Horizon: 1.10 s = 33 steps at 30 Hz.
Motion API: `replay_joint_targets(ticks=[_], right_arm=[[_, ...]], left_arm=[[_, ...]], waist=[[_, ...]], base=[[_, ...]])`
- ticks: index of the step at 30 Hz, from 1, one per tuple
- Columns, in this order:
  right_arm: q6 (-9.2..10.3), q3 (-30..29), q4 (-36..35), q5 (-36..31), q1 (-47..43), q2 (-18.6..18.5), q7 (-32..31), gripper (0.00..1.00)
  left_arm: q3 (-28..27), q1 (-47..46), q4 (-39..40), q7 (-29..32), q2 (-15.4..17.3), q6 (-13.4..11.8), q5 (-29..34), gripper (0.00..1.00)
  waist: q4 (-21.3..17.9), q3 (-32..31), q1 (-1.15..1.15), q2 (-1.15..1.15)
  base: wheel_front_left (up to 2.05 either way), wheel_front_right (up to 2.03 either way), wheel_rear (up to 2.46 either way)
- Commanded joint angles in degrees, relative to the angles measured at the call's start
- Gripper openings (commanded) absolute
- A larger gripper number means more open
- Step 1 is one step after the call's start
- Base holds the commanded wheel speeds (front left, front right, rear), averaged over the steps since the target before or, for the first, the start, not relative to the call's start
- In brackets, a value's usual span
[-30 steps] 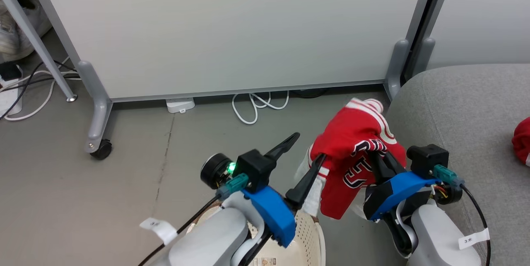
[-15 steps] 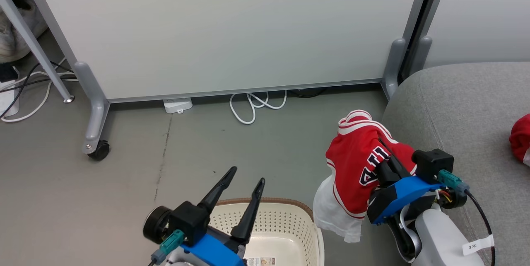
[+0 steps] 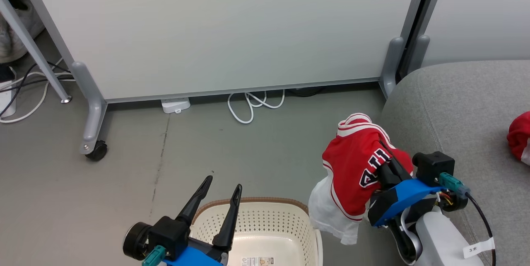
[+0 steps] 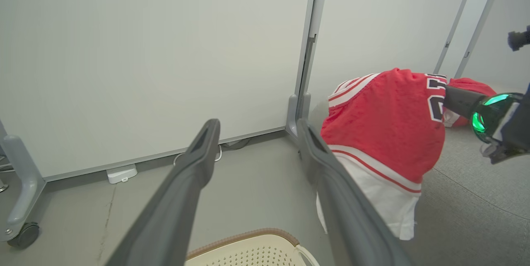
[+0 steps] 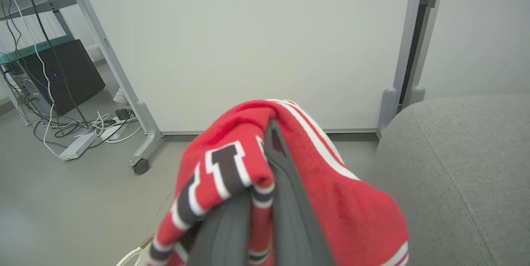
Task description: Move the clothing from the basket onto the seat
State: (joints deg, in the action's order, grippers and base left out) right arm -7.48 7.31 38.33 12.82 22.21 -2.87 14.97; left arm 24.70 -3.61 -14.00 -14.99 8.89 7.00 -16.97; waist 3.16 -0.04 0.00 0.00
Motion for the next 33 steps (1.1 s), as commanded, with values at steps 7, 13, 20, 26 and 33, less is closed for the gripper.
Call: replay_joint_targets(ticks=[7, 13, 20, 26, 33], right_arm=[[-0.03, 0.4, -0.4, 0.3, 0.4, 0.0, 0.3, 0.00], [-0.03, 0.6, -0.7, 0.4, 1.1, 0.0, 0.3, 0.00], [-0.03, 1.0, -1.4, 0.9, 1.6, 0.0, 0.3, 0.00], [-0.03, 0.8, -1.6, 1.0, 1.9, 0.0, 0.3, 0.00], [-0.03, 0.7, -2.1, 1.5, 2.0, 0.0, 0.3, 0.00]], left_arm=[[-0.9, 0.6, 0.0, -0.3, -0.8, 0.4, 1.4, 1.00], [0.1, -0.6, 0.5, -0.3, -0.4, 0.5, 1.0, 1.00], [0.7, -1.9, 0.8, -0.3, 0.0, 0.5, 0.8, 1.00], [0.8, -2.8, 0.4, -0.3, 0.3, 0.5, 0.6, 1.00], [0.7, -3.4, 0.4, -0.3, 0.5, 0.5, 0.6, 1.00]], waist=[[-1.7, 0.5, 0.00, 0.00], [-5.5, 1.4, 0.00, 0.00], [-12.2, 2.6, 0.00, 0.00], [-18.3, 3.7, 0.00, 0.00], [-24.5, 4.8, 0.00, 0.00]], base=[[0.00, 0.00, 0.00], [0.00, 0.00, 0.00], [0.00, 0.00, 0.00], [0.00, 0.00, 0.00], [0.00, 0.00, 0.00]])
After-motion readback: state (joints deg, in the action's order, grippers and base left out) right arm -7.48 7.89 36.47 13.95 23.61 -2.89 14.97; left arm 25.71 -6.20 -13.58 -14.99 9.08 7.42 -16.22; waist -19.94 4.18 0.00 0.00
